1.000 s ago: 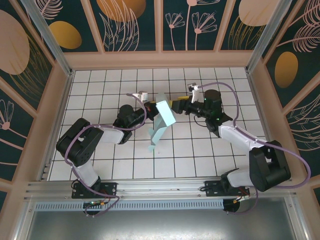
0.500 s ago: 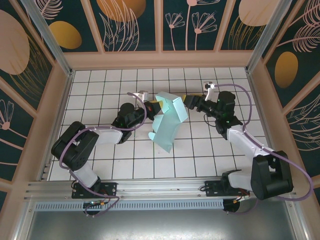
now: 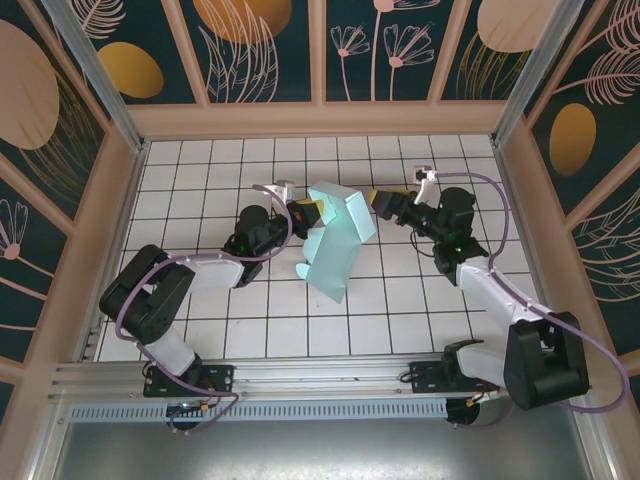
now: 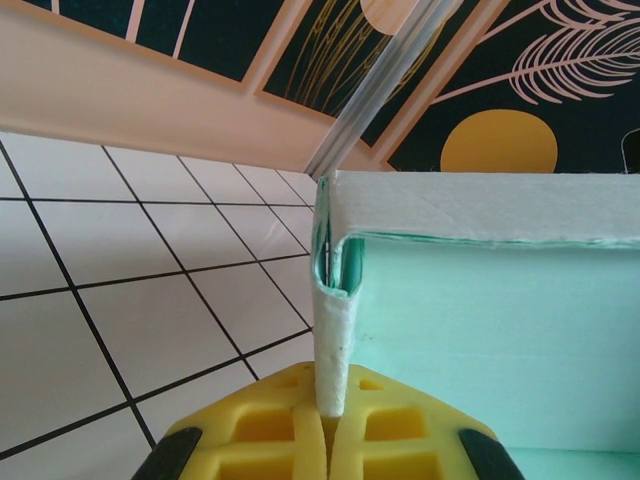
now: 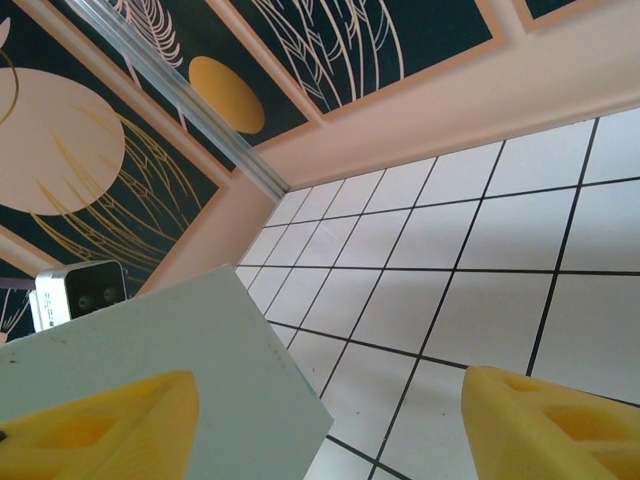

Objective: Fold the paper box

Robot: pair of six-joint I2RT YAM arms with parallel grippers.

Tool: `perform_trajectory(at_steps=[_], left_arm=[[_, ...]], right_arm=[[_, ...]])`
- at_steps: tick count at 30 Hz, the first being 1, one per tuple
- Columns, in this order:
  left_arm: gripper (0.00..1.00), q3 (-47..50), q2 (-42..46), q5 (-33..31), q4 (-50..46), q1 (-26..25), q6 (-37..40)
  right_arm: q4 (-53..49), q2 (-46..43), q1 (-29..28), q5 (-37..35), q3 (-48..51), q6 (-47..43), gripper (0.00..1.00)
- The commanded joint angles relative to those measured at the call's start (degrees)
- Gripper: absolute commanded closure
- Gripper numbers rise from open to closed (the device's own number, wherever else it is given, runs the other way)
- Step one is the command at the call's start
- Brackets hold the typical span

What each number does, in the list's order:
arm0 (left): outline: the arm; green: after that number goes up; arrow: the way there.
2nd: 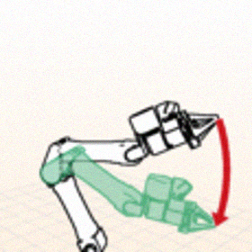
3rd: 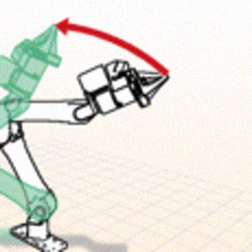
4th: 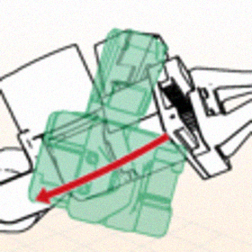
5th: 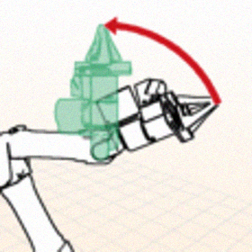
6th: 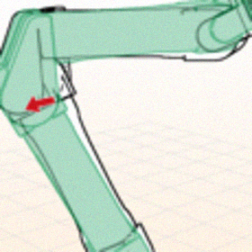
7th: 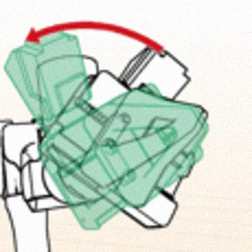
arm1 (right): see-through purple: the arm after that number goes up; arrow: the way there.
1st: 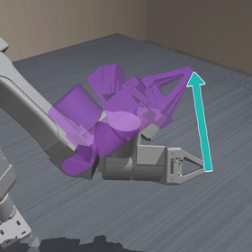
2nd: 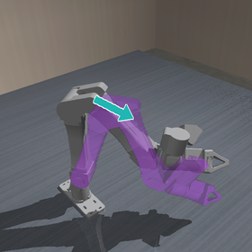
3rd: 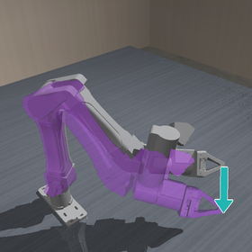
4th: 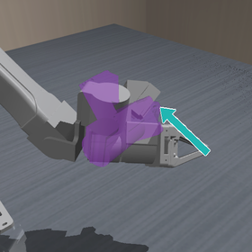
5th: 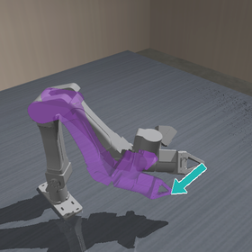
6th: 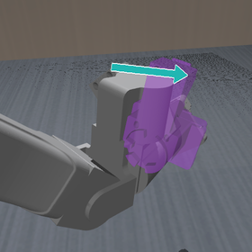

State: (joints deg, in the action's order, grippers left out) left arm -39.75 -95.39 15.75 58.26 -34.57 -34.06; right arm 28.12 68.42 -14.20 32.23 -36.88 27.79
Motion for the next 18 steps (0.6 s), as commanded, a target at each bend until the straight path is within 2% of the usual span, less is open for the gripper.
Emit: perform_trajectory(at_steps=[1, 3, 10, 13, 15, 18], left_arm=[[1.0, -0.48, 1.67, -1.88, -0.57, -0.3, 1.57], [1.0, -1.36, 2.99, -5.15, -6.64, -0.24, 3.8], [1.0, -11.59, 9.95, -22.43, -50.06, -0.24, 18.52], [1.0, -18.61, 9.42, -25.74, -66.1, -0.31, 24.97], [1.0, -23.84, 6.51, -28.14, -76.28, -0.25, 26.55], [1.0, -29.49, 1.65, -28.81, -86.33, -0.25, 28.66]], right_arm=[[0.8, -1.18, 0.48, -2.59, 1.03, -0.61, 0.3], [-0.86, -1.64, 0.48, -4.96, 0.85, -1.54, 0.31], [-9.86, -3.75, 0.91, -16.44, -0.34, -6.53, 0.31], [-9.87, -4.05, 1.35, -16.61, 0.02, -7.14, 0.31], [-9.12, -3.69, 1.38, -15.9, 0.14, -6.83, 0.31], [-7.92, -2.88, 1.45, -14.54, 0.54, -5.96, 0.31]])
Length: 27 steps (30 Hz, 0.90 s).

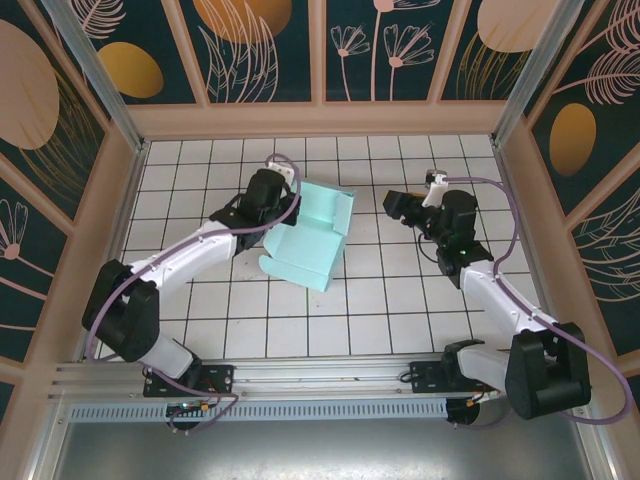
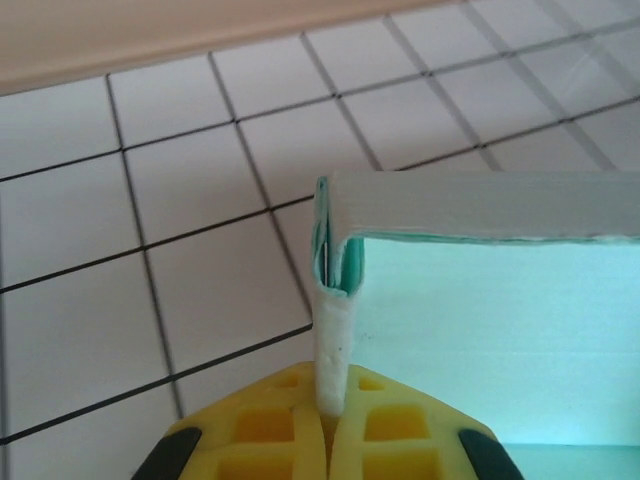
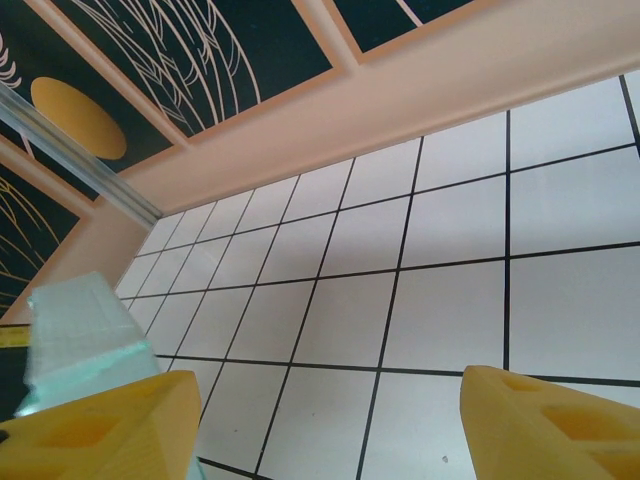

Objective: Fold the paper box

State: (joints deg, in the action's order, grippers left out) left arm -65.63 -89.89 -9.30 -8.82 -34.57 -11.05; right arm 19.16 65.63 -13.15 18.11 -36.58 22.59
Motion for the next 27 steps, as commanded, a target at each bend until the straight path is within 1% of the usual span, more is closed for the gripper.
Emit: perform_trajectory(at_steps=[1, 3, 4, 7, 11, 16, 17, 18, 19, 20, 23, 25, 27], left_arm=[[1.0, -4.74, -5.5, -2.59, -21.0, -0.29, 7.17], [1.0, -6.12, -7.99, 0.74, -23.63, -0.28, 10.51], [1.0, -7.49, -11.55, 2.17, -25.89, -0.28, 11.56], [1.0, -10.66, -16.06, 5.64, -30.82, -0.31, 13.58], [1.0, -14.46, -20.18, 4.57, -35.53, -0.25, 14.69], [0.9, -17.99, -22.42, 3.74, -36.75, -0.27, 14.97], [0.86, -18.5, -22.67, 3.61, -36.87, -0.24, 14.92], [0.76, -18.98, -22.91, 3.39, -36.98, -0.32, 14.73], [0.64, -19.26, -23.02, 3.09, -36.97, -0.25, 14.52], [0.57, -19.66, -23.05, 3.06, -36.89, -0.25, 14.52], [0.46, -20.26, -22.7, 2.98, -35.84, -0.26, 13.99], [0.44, -20.84, -22.4, 2.85, -34.75, -0.26, 13.06], [0.38, -21.06, -21.71, 2.47, -32.93, -0.24, 11.7]], right_arm=[[1.19, 0.06, 0.39, -0.09, 0.28, -0.53, 0.31], [1.07, -0.02, 0.39, 0.17, 0.45, -0.64, 0.31], [0.65, -0.35, 0.34, 0.07, 0.45, -0.91, 0.31], [-0.97, -1.47, 0.45, -0.48, 0.53, -2.08, 0.31], [-1.58, -2.51, 0.51, -1.27, 1.45, -2.72, 0.31], [-0.86, -2.28, 0.55, -0.98, 2.35, -2.55, 0.31], [-0.79, -2.34, 0.53, -0.84, 2.37, -2.62, 0.31], [-0.71, -2.3, 0.58, -0.66, 2.26, -2.85, 0.31], [-0.79, -2.34, 0.57, -0.54, 2.13, -3.16, 0.31], [-0.87, -2.34, 0.55, -0.45, 1.97, -3.44, 0.31], [-1.05, -2.31, 0.54, 0.27, 1.53, -4.57, 0.31], [-1.05, -1.96, 0.39, 1.32, 1.17, -5.39, 0.31], [-1.47, -1.31, -0.06, 2.04, 0.52, -6.42, 0.31]])
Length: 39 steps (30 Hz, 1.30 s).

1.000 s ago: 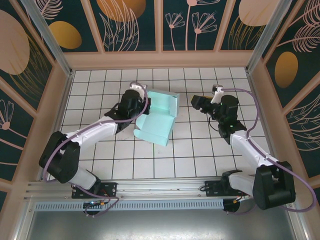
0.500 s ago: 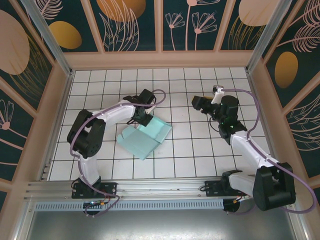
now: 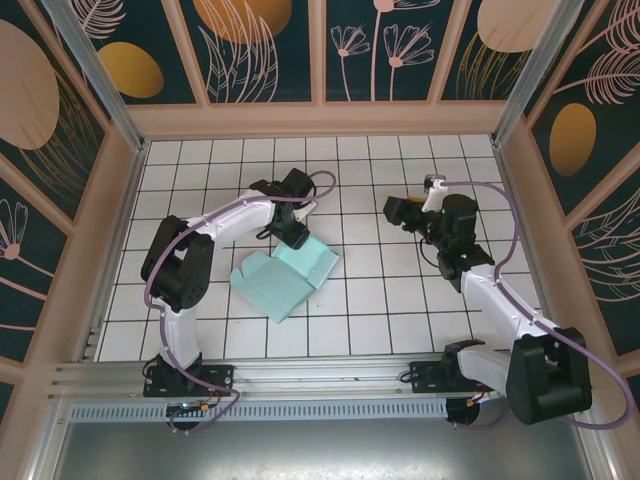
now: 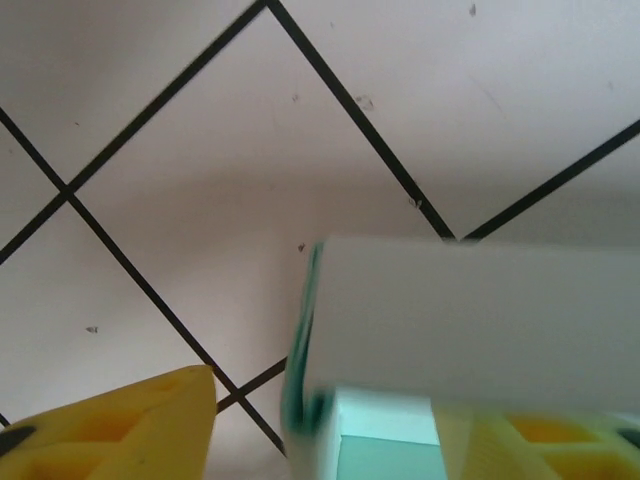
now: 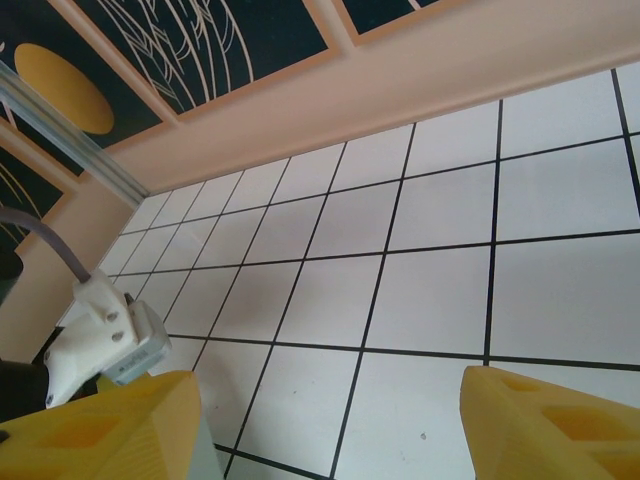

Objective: Fold the paper box

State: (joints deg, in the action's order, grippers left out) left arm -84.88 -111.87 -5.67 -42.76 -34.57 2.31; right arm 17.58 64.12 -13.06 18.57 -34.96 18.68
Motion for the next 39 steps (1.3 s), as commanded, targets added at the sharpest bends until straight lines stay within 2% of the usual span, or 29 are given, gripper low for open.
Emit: perform_trajectory(at_steps=[1, 4, 11, 15, 20, 23, 25, 30, 36, 39], left_arm=[[0.37, -1.82, 0.68, -0.96, 2.12, -0.28, -2.15], [0.34, -1.87, 0.43, 1.79, 4.01, -0.27, -2.66], [0.38, -2.96, -4.81, 1.54, 3.61, -0.26, -3.67], [0.39, -3.98, -5.86, 2.6, 4.17, -0.28, -4.15], [0.47, -4.58, -5.83, 3.59, 4.4, -0.24, -4.18], [0.54, -4.08, -5.68, 3.91, 4.49, -0.28, -4.32], [0.54, -3.58, -5.54, 3.7, 4.77, -0.24, -4.48], [0.51, -2.74, -4.38, 3.35, 6.06, -0.33, -5.33], [0.39, -0.67, 0.96, 1.42, 12.57, -0.31, -8.16], [0.31, 1.26, 5.06, 0.22, 17.34, -0.27, -9.76]], right_arm=[[-0.32, 0.69, -0.6, 1.46, -1.45, -2.94, 0.31], [-1.7, 2.3, -2.44, 0.18, -2.97, -4.38, 0.31], [-2.41, 4.3, -4.68, -0.5, -4.74, -5.68, 0.31], [-3.34, 7.21, -8.37, -1.79, -6.31, -9.39, 0.3], [-3.27, 14.26, -14.94, -2.91, -8.11, -15.66, 0.3], [0.18, 17.8, -17.22, -2.23, -7.26, -15.93, 0.3], [1.39, 20.23, -17.96, -2.0, -7.27, -15.17, 0.32], [1.75, 26.44, -20.52, -5.28, -8.32, -13.63, 0.35], [0.75, 31.96, -20.93, -7.98, -9.48, -10.74, 0.38], [-1.92, 33.5, -20.95, -11.89, -10.55, -9.03, 0.38]])
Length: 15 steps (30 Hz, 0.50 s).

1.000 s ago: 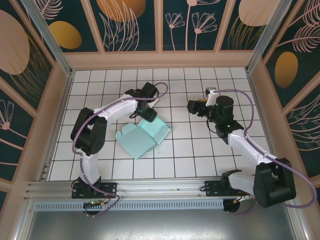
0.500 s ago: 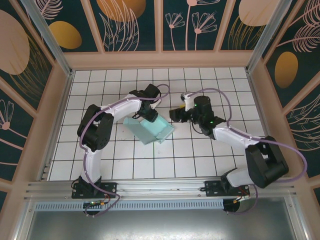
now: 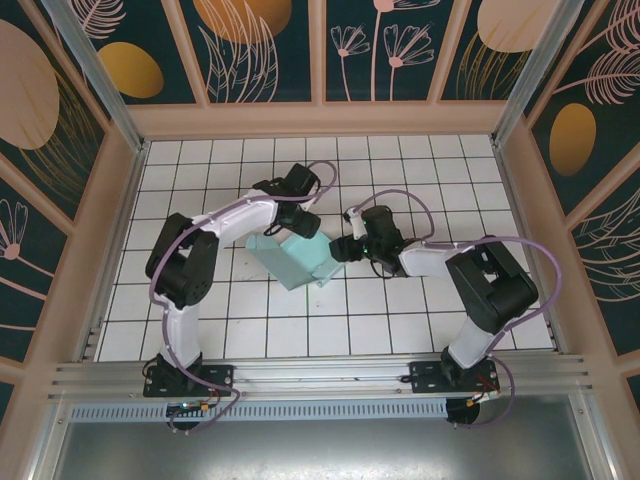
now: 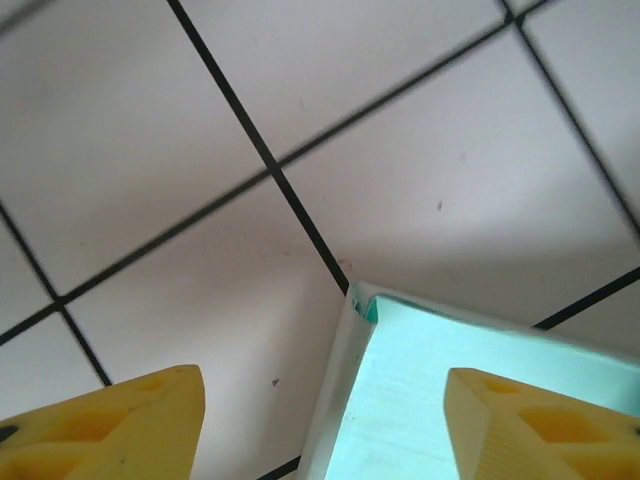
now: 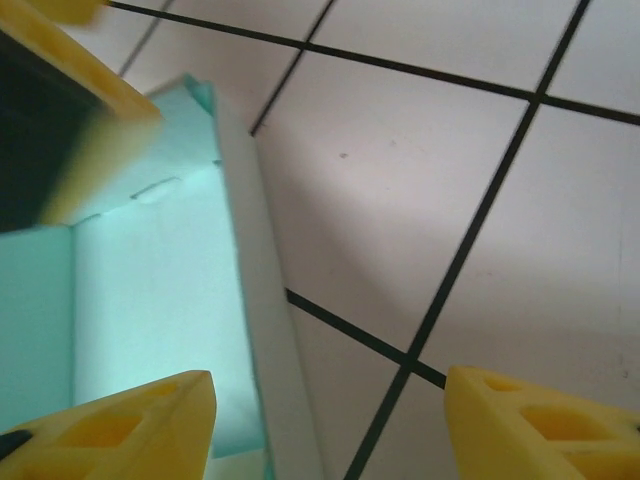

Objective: Fold the paper box

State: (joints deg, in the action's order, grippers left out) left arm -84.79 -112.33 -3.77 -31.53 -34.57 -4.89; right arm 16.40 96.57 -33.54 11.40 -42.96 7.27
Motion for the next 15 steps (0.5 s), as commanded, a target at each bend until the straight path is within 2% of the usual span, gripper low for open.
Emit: perform_trajectory(at_steps=[1, 5, 11, 13, 15], left_arm=[[0.27, 1.94, 6.76, -2.63, 7.45, -0.29, -3.11], [0.14, 6.89, 13.65, -6.47, 13.82, 0.59, -5.75], [0.06, 15.07, 22.67, -9.55, 21.75, 2.92, -9.22], [0.04, 17.64, 25.12, -9.47, 24.23, 4.01, -10.47], [0.02, 20.5, 27.7, -8.74, 27.1, 5.22, -11.84]], right_arm=[[-1.59, 1.23, -0.33, -6.39, -2.72, 3.34, 0.39], [-4.8, -0.17, 0.66, -11.77, -2.02, 8.29, 0.4], [-7.45, -7.72, 3.39, -19.19, 3.83, 15.44, 0.43], [-7.53, -11.47, 4.56, -18.77, 6.05, 16.87, 0.44], [-7.0, -14.84, 5.06, -13.33, 7.7, 14.69, 0.44]])
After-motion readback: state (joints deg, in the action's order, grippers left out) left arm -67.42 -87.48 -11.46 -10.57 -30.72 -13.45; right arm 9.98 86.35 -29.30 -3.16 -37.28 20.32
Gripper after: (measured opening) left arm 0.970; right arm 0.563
